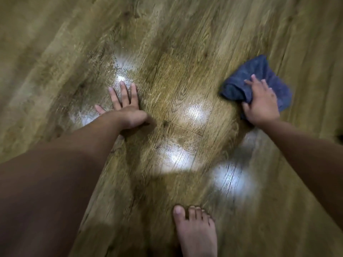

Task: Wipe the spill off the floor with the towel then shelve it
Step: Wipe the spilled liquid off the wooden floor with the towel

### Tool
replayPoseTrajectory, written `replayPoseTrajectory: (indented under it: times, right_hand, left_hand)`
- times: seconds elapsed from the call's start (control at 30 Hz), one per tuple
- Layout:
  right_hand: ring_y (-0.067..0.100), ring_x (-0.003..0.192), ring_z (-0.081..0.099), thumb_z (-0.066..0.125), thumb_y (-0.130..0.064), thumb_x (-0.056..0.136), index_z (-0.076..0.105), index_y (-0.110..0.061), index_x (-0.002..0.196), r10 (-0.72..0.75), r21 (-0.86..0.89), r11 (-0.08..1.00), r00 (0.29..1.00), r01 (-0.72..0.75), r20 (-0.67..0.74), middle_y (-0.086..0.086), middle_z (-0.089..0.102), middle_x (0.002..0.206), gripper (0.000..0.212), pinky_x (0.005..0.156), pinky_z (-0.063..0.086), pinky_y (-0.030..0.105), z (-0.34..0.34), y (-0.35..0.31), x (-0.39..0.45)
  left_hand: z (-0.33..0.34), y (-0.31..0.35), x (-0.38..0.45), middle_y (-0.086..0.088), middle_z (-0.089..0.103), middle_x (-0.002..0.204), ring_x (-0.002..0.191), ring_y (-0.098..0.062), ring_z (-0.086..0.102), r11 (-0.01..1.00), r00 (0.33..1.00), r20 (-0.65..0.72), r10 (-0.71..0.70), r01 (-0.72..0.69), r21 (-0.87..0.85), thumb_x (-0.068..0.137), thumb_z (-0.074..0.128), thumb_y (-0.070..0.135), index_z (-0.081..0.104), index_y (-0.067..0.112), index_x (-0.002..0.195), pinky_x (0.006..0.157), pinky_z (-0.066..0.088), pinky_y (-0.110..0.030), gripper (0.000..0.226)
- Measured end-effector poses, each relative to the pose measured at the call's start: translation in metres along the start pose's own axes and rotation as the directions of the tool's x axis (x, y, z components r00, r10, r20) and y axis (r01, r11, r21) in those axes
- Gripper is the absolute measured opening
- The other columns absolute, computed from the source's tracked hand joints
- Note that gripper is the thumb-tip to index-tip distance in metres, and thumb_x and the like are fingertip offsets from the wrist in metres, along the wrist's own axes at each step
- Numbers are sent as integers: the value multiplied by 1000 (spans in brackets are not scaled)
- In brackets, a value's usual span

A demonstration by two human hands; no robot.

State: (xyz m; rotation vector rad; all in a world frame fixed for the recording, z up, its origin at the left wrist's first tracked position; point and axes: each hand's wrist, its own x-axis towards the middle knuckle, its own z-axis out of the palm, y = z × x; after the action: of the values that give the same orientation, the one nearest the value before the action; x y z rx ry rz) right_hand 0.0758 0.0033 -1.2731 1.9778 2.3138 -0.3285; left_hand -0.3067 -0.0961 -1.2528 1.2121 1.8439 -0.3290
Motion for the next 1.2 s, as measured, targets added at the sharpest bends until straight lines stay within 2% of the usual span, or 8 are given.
replayPoseTrajectory:
  times: [0.23,0.47,0.6,0.7,0.77,0.87,1.03,1.2]
  right_hand:
    - [31,154,10,56,-21,91,33,-21,152,224,119,970,968,-210,-114,-1,17,167,65,124,6,54,17,-62,0]
    - [31,154,10,61,-25,78,37,-23,152,-228,18,973,973,228,-26,-1,17,167,78,123,10,55,40,-135,-110]
    - [35,152,18,69,-35,70,42,-22,150,-548,-123,823,833,554,84,2,24,166,86,120,16,55,59,-117,-180]
    - [36,153,16,58,-38,75,40,-22,152,-702,-180,677,699,714,134,2,23,166,81,121,18,56,57,-65,-190]
    - [35,154,13,56,-40,75,38,-23,153,-722,-188,645,671,741,168,1,21,166,82,122,18,55,52,-29,-185]
    - [32,154,14,63,-38,72,39,-23,152,-637,-143,748,761,648,119,1,24,165,84,122,19,54,45,12,-175]
    - [32,152,20,50,-33,76,46,-19,147,-272,44,961,962,272,-4,1,30,163,73,120,21,57,24,65,-133]
    - [31,153,15,58,-17,84,38,-25,150,214,185,963,974,-196,-78,-3,24,165,70,123,14,53,6,79,-62]
  left_hand:
    - [6,4,4,4,-51,150,139,-31,-46,1000,997,-73,-22,23,21,93,39,61,-35,36,149,103,-18,-79,96]
    - [16,47,4,-5,-42,158,143,-37,-40,982,973,-177,-145,120,-147,93,39,36,-22,25,157,108,-14,-77,89]
    - [36,92,2,2,-4,170,155,-21,-16,961,900,-393,190,-252,-112,100,42,36,29,28,157,117,-15,-64,59]
    - [58,130,-7,5,15,169,156,-13,-3,812,782,-368,503,-573,-109,107,37,41,40,29,152,123,-10,-46,47]
    - [69,149,-7,8,20,167,155,-10,2,767,766,-343,544,-620,-167,108,33,45,41,30,152,123,-8,-44,47]
    - [78,151,4,11,6,169,154,-9,-10,853,856,-235,461,-500,-148,105,19,57,27,34,158,122,-16,-45,58]
    - [90,138,9,3,-46,154,138,-20,-46,816,867,-21,497,-459,351,105,10,56,-28,34,154,113,-30,-49,65]
    - [93,145,6,-4,-50,151,138,-27,-46,811,886,-60,459,-391,436,107,13,50,-37,30,149,111,-30,-52,69]
